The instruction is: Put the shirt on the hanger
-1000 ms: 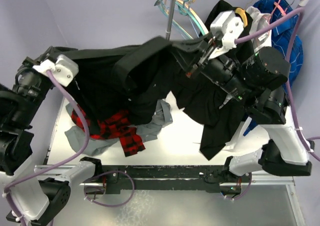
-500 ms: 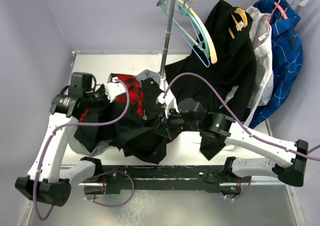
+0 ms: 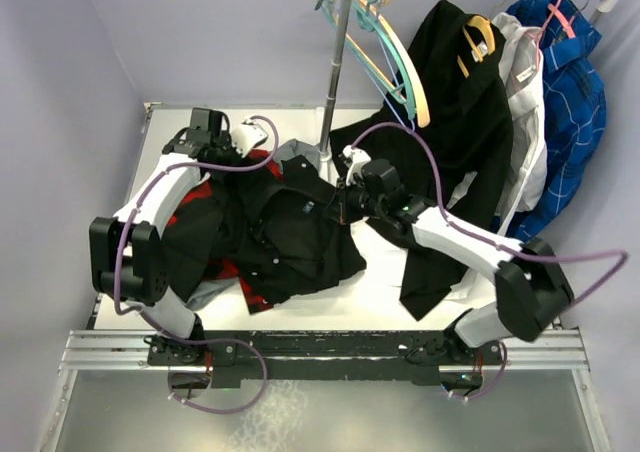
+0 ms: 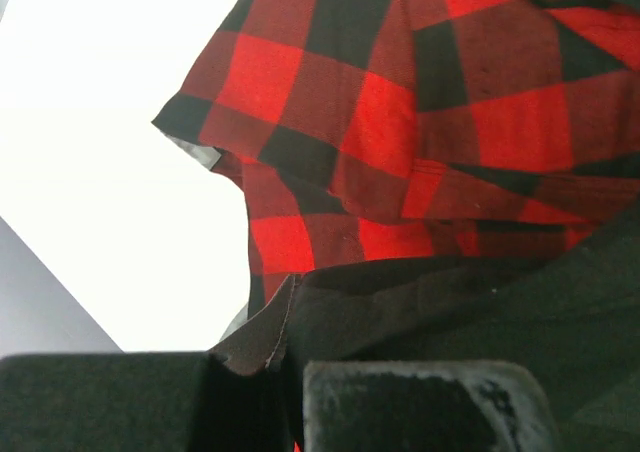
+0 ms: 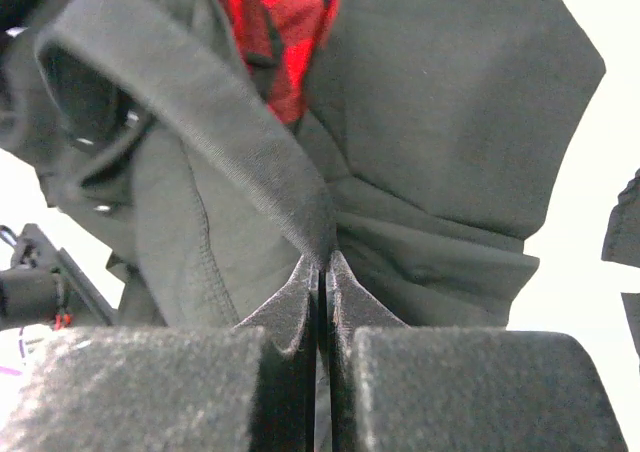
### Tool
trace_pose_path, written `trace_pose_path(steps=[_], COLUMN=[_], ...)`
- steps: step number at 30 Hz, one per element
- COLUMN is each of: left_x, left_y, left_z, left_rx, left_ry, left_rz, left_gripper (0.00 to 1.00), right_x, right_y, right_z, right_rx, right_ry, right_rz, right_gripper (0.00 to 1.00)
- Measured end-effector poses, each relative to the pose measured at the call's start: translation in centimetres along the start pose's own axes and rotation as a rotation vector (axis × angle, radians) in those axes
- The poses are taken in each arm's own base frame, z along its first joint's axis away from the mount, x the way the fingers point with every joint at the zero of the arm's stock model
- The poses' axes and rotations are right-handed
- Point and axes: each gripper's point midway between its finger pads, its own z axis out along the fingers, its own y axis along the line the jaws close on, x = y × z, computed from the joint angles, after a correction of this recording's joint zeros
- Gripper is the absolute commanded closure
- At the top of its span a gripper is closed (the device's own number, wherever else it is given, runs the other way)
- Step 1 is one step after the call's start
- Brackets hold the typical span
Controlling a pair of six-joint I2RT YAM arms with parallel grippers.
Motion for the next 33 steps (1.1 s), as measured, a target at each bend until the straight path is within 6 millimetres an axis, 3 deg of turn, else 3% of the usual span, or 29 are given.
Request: trace_pose_path(steps=[5, 8, 9, 10, 11, 13, 15, 16, 18, 20, 24, 28, 30, 33], left_x=[0.1, -0.4, -0.6, -0.7, -0.7, -0.6, -0.6, -0.7, -1.3, -2.2, -5.5, -9.2, -10.2, -10.6], left_y=[1.8, 2.8, 3.3, 3.6, 3.8, 4.0, 3.9, 3.8, 3.3, 2.8, 1.8, 0.6, -0.2, -1.7], left_z=[1.9, 3.1, 3.8, 4.4, 5.0, 6.2, 6.7, 6.7, 6.1, 4.9, 0.0, -7.4, -11.3, -16.0], left_rx=[-0.057, -0.077, -0.084, -0.089, -0.092, -0.087, -0.068, -0.056, -0.023, 0.006, 0.082, 0.095, 0.086, 0.102], left_ry=[0.041, 0.054, 0.059, 0.065, 0.075, 0.096, 0.114, 0.114, 0.107, 0.087, 0.011, -0.110, -0.165, -0.237], left_rz=[-0.050, -0.081, -0.090, -0.101, -0.108, -0.130, -0.150, -0.161, -0.193, -0.208, -0.221, -0.207, -0.199, -0.181], left_gripper=[1.00, 1.00, 1.00, 1.00, 0.95, 0.57, 0.24, 0.16, 0.10, 0.03, 0.01, 0.01, 0.01, 0.01], right_x=[3.3, 4.0, 3.9, 3.7, 3.3, 2.3, 1.3, 0.9, 0.6, 0.5, 0.2, 2.1, 3.7, 4.9], right_y=[-3.4, -4.8, -5.2, -5.5, -5.9, -6.6, -6.8, -6.7, -5.3, -2.5, 4.2, 8.0, 10.0, 11.6], right_z=[4.4, 5.9, 6.2, 6.4, 6.6, 6.9, 6.6, 6.0, 4.1, 1.8, -2.9, -6.1, -7.0, -7.7], right_rx=[0.033, 0.038, 0.037, 0.036, 0.036, 0.043, 0.047, 0.054, 0.048, 0.008, -0.163, -0.285, -0.341, -0.354], right_ry=[0.088, 0.099, 0.095, 0.086, 0.076, 0.057, 0.025, 0.000, -0.056, -0.112, -0.242, -0.286, -0.265, -0.226], right_rz=[0.073, 0.101, 0.106, 0.113, 0.115, 0.099, 0.055, 0.030, -0.057, -0.151, -0.300, -0.406, -0.464, -0.524], right_gripper=[1.00, 1.00, 0.91, 0.76, 0.67, 0.55, 0.04, 0.00, 0.01, 0.00, 0.00, 0.00, 0.01, 0.00])
